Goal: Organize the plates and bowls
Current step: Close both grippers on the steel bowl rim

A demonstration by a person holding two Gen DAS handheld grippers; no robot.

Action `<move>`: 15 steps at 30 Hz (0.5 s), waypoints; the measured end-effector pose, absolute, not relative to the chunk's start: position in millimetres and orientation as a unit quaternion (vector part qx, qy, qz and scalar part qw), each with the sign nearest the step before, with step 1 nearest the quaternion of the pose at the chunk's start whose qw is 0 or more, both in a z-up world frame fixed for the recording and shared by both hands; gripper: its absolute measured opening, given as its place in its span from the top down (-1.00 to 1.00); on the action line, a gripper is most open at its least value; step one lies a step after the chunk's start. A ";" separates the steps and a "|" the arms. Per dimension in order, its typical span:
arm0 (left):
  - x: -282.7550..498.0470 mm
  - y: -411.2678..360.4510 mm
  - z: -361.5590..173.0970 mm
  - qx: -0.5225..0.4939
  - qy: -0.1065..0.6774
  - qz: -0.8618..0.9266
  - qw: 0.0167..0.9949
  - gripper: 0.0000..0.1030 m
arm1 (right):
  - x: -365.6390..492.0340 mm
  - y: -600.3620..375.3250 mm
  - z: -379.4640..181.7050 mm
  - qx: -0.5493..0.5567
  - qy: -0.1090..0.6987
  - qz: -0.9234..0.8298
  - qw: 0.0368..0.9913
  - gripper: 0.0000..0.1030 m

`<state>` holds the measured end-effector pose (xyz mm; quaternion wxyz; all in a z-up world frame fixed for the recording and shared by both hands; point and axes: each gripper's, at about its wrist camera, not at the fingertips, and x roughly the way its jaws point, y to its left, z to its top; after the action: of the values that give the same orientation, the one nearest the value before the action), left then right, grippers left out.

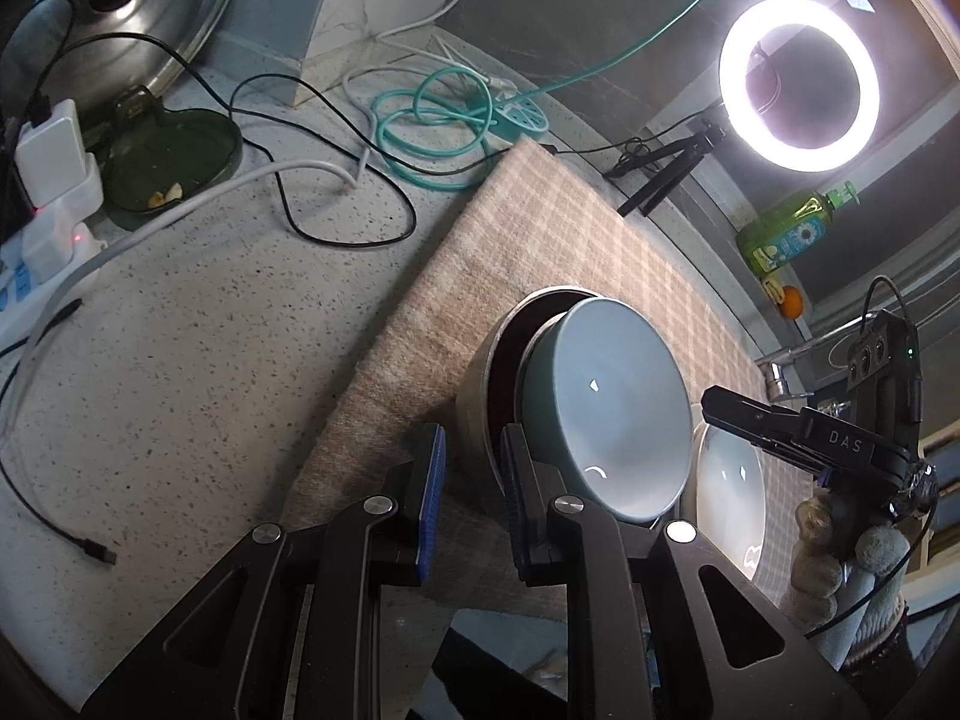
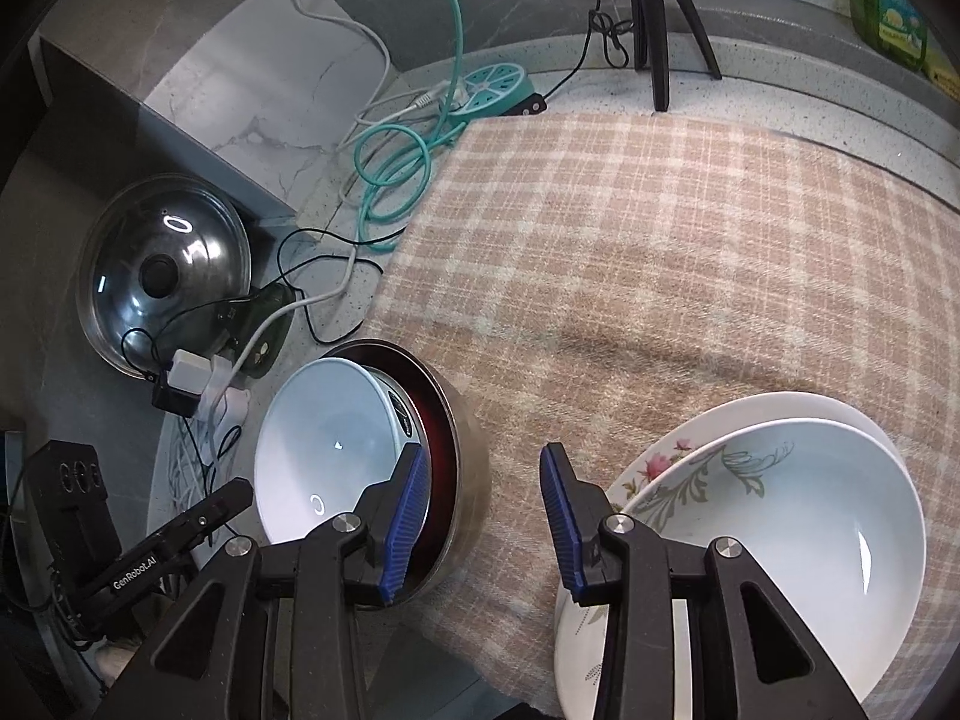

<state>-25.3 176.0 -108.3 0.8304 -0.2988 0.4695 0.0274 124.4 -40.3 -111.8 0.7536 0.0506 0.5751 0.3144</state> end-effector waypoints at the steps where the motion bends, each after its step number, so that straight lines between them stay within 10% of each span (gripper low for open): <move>1: -24.5 175.7 -109.3 -0.299 0.471 0.027 0.829 0.68 | 125.3 -39.2 -113.4 0.050 0.577 0.313 0.753 0.43; 15: -15.9 175.3 -117.6 -0.299 0.483 0.026 0.823 0.68 | 132.9 -32.2 -132.8 0.068 0.602 0.311 0.732 0.60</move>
<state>-15.9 175.3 -117.6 0.8226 -0.2992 0.4827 0.0264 132.9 -32.2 -132.8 0.7321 0.0685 0.6021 0.3113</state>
